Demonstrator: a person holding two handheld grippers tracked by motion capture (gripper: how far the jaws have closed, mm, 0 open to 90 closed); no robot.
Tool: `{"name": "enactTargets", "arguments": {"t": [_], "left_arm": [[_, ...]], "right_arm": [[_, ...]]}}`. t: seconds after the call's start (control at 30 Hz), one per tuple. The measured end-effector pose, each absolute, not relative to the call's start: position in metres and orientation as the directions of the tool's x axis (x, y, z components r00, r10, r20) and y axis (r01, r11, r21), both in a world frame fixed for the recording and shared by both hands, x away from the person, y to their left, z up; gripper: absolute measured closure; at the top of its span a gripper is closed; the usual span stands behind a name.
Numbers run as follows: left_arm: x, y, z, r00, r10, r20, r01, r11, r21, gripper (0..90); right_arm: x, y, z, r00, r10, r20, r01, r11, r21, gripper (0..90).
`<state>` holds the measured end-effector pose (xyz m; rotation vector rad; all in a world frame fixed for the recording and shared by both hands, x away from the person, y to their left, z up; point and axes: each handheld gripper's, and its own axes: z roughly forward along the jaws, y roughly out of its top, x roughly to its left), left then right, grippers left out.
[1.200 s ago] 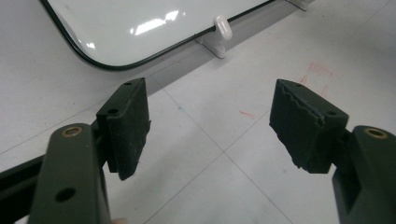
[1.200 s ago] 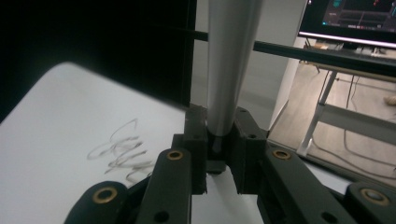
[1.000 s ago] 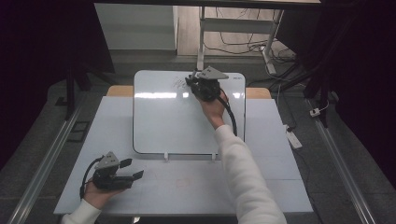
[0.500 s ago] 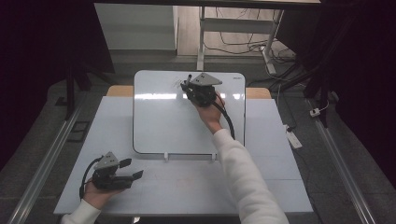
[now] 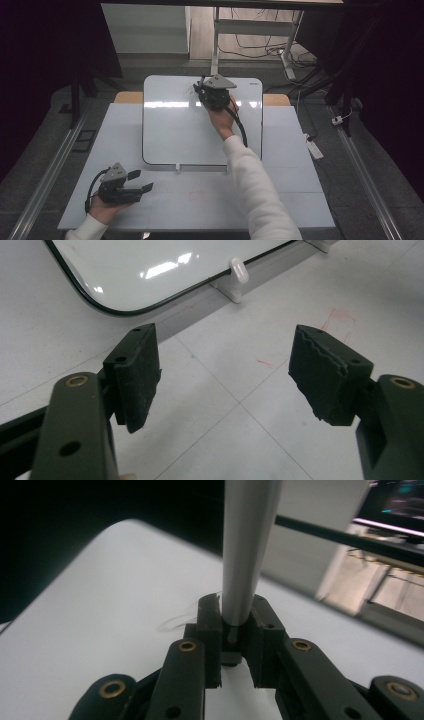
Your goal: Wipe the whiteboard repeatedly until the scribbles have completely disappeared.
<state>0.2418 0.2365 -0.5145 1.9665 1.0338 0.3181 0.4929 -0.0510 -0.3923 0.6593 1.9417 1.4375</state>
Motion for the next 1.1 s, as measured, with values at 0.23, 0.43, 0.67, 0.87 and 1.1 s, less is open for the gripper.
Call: {"name": "enactTargets", "arguments": {"t": [0.23, 0.43, 0.67, 0.87, 1.1], "left_arm": [[0.243, 0.236, -0.515, 0.627, 0.763, -0.159, 0.546, -0.284, 0.788, 29.1], [0.241, 0.236, -0.515, 0.624, 0.765, -0.158, 0.544, -0.280, 0.791, 29.2], [0.243, 0.235, -0.515, 0.628, 0.762, -0.156, 0.545, -0.287, 0.788, 29.2], [0.242, 0.236, -0.514, 0.627, 0.763, -0.157, 0.543, -0.283, 0.790, 29.2], [0.242, 0.236, -0.514, 0.627, 0.763, -0.158, 0.543, -0.282, 0.791, 29.2]], "right_arm": [[0.491, -0.050, -0.393, -0.705, 0.686, -0.180, 0.033, 0.285, 0.958, 77.7], [0.489, -0.053, -0.393, -0.685, 0.703, -0.192, 0.033, 0.294, 0.955, 77.7], [0.482, -0.061, -0.400, -0.699, 0.693, -0.180, 0.043, 0.291, 0.956, 77.7], [0.488, -0.065, -0.398, -0.668, 0.733, -0.127, 0.064, 0.227, 0.972, 77.8], [0.487, -0.038, -0.401, -0.725, 0.666, -0.174, 0.028, 0.282, 0.959, 77.8]]}}
